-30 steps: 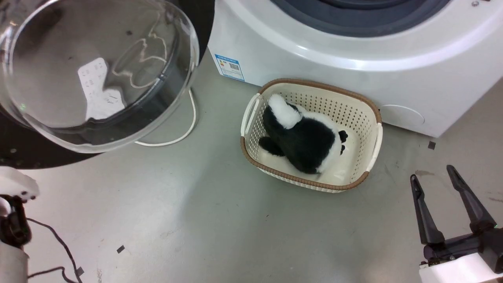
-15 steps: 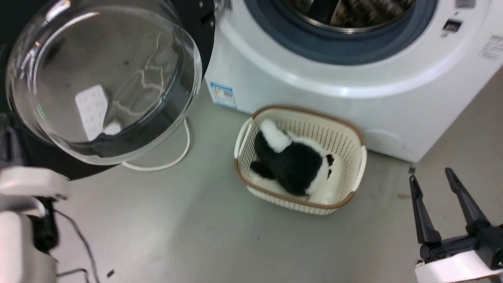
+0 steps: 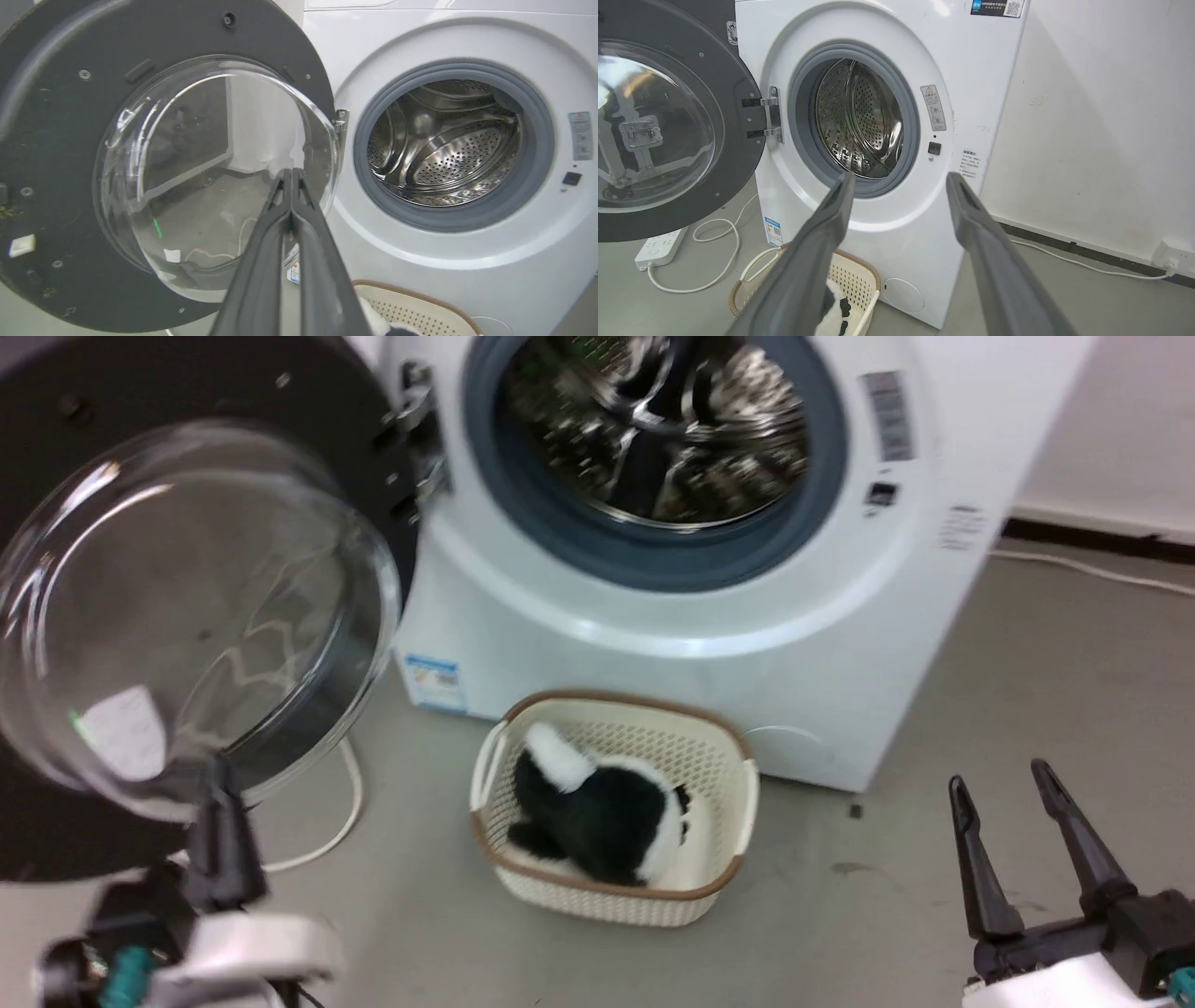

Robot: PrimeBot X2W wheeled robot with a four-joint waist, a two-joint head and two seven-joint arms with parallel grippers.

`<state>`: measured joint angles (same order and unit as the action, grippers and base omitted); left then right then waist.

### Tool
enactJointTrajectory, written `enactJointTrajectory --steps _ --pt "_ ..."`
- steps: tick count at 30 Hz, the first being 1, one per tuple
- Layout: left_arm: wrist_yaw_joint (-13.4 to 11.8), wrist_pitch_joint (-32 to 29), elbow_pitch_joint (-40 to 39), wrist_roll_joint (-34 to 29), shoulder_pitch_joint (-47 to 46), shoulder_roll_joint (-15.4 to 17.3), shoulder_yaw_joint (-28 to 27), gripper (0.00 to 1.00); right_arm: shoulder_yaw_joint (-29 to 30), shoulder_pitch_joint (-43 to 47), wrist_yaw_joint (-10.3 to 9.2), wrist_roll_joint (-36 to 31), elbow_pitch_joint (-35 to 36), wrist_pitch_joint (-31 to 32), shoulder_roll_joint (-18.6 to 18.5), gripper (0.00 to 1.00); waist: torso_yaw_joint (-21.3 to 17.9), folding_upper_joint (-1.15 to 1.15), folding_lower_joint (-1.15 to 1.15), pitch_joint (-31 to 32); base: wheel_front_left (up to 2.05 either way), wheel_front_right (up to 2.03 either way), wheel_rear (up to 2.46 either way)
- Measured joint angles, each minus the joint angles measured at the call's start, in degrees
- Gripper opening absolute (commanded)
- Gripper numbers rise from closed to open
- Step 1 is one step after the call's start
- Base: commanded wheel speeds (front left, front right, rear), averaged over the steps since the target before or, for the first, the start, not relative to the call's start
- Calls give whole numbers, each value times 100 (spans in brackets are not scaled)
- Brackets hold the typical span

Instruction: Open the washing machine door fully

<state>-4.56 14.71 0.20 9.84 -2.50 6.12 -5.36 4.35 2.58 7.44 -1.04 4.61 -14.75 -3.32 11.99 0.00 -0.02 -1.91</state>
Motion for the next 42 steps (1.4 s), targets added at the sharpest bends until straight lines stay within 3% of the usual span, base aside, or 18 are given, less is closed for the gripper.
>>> enactJointTrajectory --steps 4,5,6,17,27,41,42 --pt "56 -1 -5 -89 391 -153 443 0 -41 125 0 40 20 0 10 100 -280 0 0 174 0 0 0" --pt "54 0 -2 -161 465 -185 563 33 -42 155 0 96 14 0 12 100 -347 0 0 203 0 0 0" --pt "54 0 5 -212 516 -194 646 100 -47 179 0 152 1 0 14 100 -409 0 0 225 0 0 0" --pt "-14 -1 249 -435 732 -299 1351 100 -38 307 0 313 -154 0 16 100 -789 0 1 282 0 0 0" --pt "-207 -1 296 -578 732 -308 1350 100 -63 304 0 321 -192 0 18 100 -810 0 2 258 0 0 0" --pt "-231 -1 240 -570 731 -311 1311 100 -91 304 0 414 -192 0 18 100 -734 0 2 237 0 0 0" --pt "-233 -1 205 -571 731 -312 1294 0 -93 304 0 414 -192 0 18 0 -728 0 2 237 0 0 0"
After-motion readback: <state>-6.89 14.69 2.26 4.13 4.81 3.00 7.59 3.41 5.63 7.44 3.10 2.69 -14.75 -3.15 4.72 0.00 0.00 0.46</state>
